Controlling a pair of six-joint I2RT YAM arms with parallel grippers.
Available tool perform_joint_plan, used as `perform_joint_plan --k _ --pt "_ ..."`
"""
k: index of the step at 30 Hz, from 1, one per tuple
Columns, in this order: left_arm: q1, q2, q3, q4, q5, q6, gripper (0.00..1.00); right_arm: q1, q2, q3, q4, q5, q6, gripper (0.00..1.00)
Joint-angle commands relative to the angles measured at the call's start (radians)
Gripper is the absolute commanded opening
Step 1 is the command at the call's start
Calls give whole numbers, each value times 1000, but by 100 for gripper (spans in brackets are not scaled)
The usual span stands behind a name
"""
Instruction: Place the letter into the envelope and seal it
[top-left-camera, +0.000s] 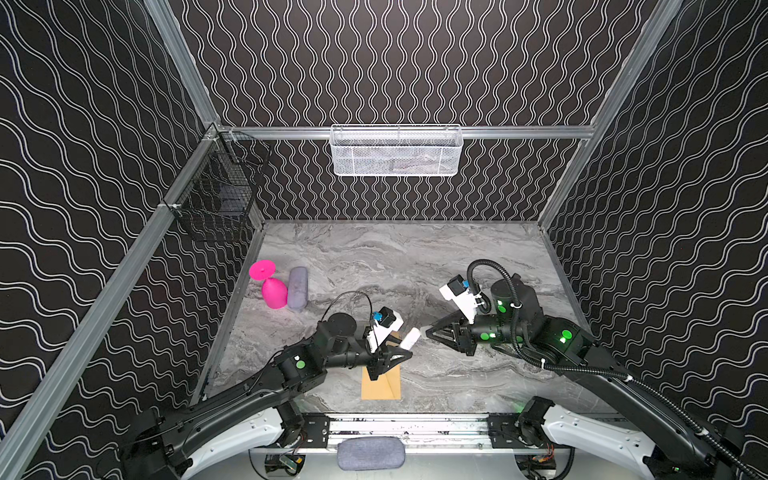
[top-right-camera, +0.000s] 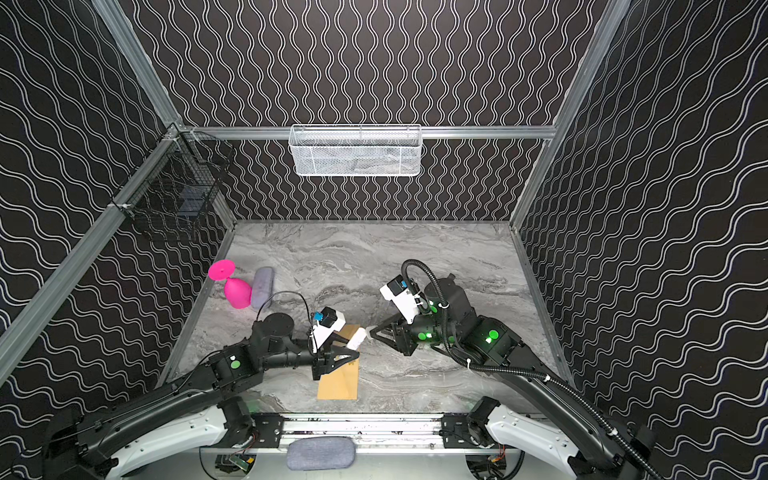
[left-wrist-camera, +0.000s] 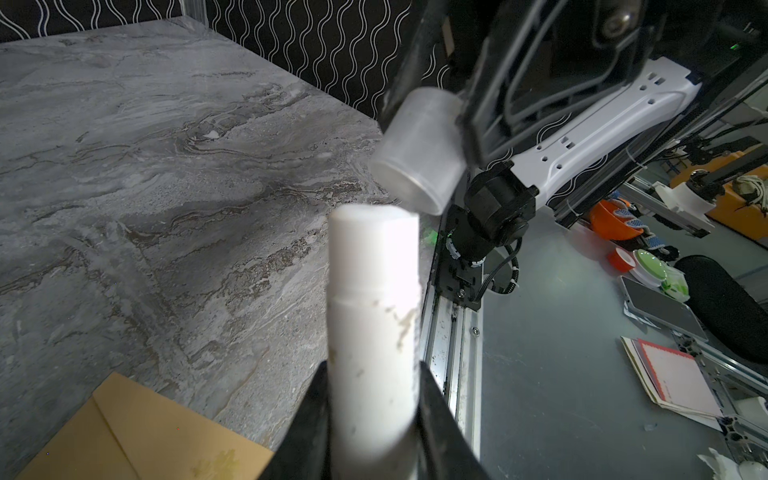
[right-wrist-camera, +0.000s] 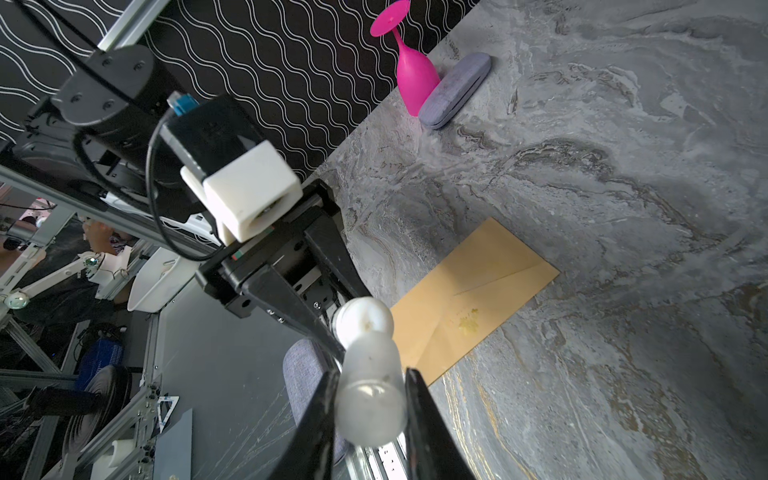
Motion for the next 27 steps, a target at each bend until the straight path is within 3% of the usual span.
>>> perform_joint_plan --k 1,13,27 --pt "-5 -5 11 40 23 27 0 1 6 -2 60 -36 12 20" --pt "-19 0 23 50 48 26 0 1 5 -14 84 -89 39 19" --pt "-64 -44 29 43 54 66 0 0 101 81 -46 -170 -39 19"
